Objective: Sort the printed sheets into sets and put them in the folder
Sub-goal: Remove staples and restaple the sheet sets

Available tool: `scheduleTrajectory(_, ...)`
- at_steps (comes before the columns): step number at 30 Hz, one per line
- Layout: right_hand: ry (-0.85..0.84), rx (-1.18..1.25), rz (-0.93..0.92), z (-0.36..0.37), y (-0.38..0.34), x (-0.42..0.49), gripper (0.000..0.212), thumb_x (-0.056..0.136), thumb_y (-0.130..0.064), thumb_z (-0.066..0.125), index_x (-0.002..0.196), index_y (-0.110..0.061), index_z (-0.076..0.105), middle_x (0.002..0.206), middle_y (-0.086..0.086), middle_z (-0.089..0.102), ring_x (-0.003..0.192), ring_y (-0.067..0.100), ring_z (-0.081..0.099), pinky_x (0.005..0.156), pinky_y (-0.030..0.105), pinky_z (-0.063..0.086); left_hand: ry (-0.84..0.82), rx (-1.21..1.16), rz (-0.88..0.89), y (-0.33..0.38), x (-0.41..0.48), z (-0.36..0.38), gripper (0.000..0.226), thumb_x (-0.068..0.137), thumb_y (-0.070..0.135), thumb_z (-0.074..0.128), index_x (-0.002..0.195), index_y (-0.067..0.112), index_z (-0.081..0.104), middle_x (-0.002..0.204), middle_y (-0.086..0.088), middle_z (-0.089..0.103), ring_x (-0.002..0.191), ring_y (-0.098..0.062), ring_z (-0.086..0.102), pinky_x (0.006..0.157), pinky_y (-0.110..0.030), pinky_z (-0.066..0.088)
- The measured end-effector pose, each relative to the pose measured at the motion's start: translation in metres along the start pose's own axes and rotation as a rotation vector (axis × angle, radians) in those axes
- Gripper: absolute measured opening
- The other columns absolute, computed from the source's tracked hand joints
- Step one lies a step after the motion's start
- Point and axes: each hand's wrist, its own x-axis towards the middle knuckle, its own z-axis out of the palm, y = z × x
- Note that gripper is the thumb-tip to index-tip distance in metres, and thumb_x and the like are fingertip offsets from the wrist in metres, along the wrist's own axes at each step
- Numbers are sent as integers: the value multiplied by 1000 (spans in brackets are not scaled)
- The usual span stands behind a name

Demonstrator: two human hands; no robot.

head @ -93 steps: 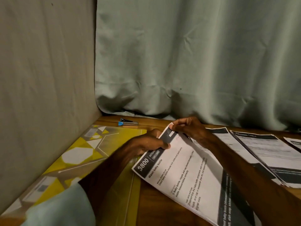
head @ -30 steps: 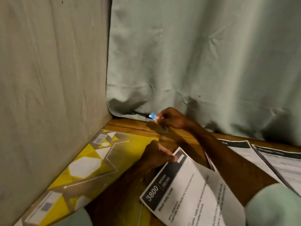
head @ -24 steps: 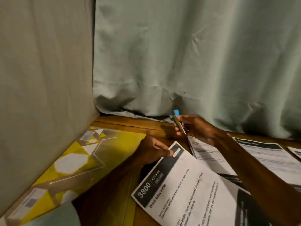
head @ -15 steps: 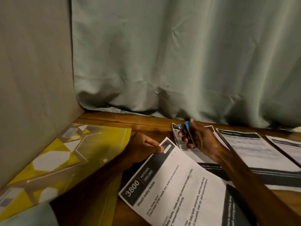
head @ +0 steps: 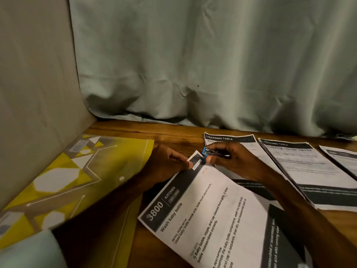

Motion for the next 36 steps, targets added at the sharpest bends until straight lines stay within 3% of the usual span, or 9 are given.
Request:
scheduleTrajectory(2, 22, -27, -11, -1, -3, -1, 65, 73, -70, 75, 123, -27, 73, 115, -12, 74, 109, 10, 69, 99, 45, 56, 0, 1, 4, 0, 0, 0, 14, 87, 28, 77, 94, 16, 78, 81, 10, 74, 68, -8, 74, 61, -17, 56)
scheduleTrajectory(7, 15, -22, -59, -3, -13, -5, 54, 68, -49, 83, 118, -28, 74, 111, -16, 75, 108, 4, 68, 95, 37, 57, 9, -1, 51, 1, -1, 0, 16, 88, 25, 77, 95, 10, 78, 90, 0, 77, 68, -7, 74, 63, -17, 58)
scheduleTrajectory(9, 19, -65, -67, -3, -13, -5, 59, 64, -57, 81, 117, -33, 72, 112, -20, 73, 109, 0, 66, 95, 35, 57, 18, 20, 71, 1, 0, 1, 17, 88, 24, 77, 95, 9, 78, 95, -5, 78, 67, -5, 73, 63, -17, 58)
scheduleTrajectory(13, 25, -164, -79, -6, -11, -4, 72, 61, -69, 78, 121, -30, 74, 116, -19, 72, 106, 3, 66, 90, 37, 59, 20, 31, 115, 5, -3, 1, 20, 90, 21, 75, 99, 4, 78, 91, 2, 75, 63, 3, 70, 59, -11, 54)
scheduleTrajectory(17, 23, -190, -81, -8, -13, -5, 63, 62, -55, 83, 120, -33, 72, 108, -28, 68, 100, -7, 62, 80, 21, 55, 23, 48, 166, 8, -5, -1, 18, 92, 21, 74, 99, 6, 78, 89, 6, 72, 64, 5, 69, 58, -10, 52)
scheduleTrajectory(20, 5, -60, -95, -10, -13, -6, 48, 64, -39, 87, 111, -31, 75, 102, -23, 74, 99, 4, 67, 79, 21, 57, 32, 49, 178, 10, -5, 0, 15, 92, 21, 73, 98, 8, 78, 87, 7, 73, 63, 6, 69, 57, -10, 52)
scheduleTrajectory(27, -68, 35, -111, -8, -10, -4, 40, 77, -26, 85, 115, -19, 76, 109, -9, 76, 105, 13, 70, 88, 25, 56, 59, 37, 226, 14, -9, 1, 14, 92, 19, 73, 99, 9, 79, 81, 15, 72, 69, 1, 72, 59, -13, 54)
scheduleTrajectory(33, -96, 158, -101, -3, -6, -2, 36, 83, -13, 81, 118, -12, 73, 112, 0, 76, 107, 20, 71, 93, 28, 54, 60, 23, 226, 11, -7, -1, 15, 91, 19, 74, 97, 7, 80, 81, 8, 75, 68, -6, 73, 58, -15, 55)
scheduleTrajectory(36, -93, 190, -100, -1, -4, -1, 37, 84, -12, 80, 120, -12, 72, 113, 3, 76, 107, 23, 72, 95, 32, 55, 54, 23, 215, 11, -8, 0, 13, 91, 19, 75, 95, 8, 80, 76, 15, 73, 66, -5, 73, 57, -15, 55)
